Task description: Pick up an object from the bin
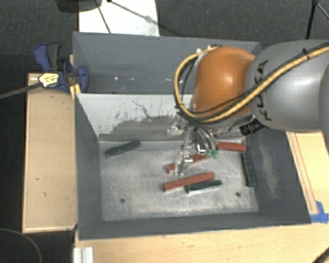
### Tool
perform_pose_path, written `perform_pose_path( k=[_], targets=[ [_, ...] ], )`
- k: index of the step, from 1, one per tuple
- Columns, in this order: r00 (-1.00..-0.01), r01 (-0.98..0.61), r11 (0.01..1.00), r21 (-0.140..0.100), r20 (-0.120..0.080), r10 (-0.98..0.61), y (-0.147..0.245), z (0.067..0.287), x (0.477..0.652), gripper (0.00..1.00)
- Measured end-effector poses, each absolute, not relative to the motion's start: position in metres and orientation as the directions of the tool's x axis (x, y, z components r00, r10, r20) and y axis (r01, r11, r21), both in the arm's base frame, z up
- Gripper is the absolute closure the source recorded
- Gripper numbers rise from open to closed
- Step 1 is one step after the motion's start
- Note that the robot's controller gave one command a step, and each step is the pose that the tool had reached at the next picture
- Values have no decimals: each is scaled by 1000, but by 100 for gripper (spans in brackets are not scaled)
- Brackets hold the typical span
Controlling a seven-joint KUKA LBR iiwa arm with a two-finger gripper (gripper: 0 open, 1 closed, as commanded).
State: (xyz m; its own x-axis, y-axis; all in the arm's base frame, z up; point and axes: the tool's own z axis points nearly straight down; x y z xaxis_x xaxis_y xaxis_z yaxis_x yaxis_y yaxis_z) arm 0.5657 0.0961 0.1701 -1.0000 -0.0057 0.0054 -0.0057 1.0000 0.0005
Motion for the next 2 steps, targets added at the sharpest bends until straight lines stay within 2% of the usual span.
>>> perform_pose_path(
  k=[1, 2],
  targets=[
    [-1000, -3, 1000, 1, -3, -3, 96, 175, 568, 0],
    [-986, -164, 987, 2, -24, -164, 67, 82, 559, 100]
  ],
)
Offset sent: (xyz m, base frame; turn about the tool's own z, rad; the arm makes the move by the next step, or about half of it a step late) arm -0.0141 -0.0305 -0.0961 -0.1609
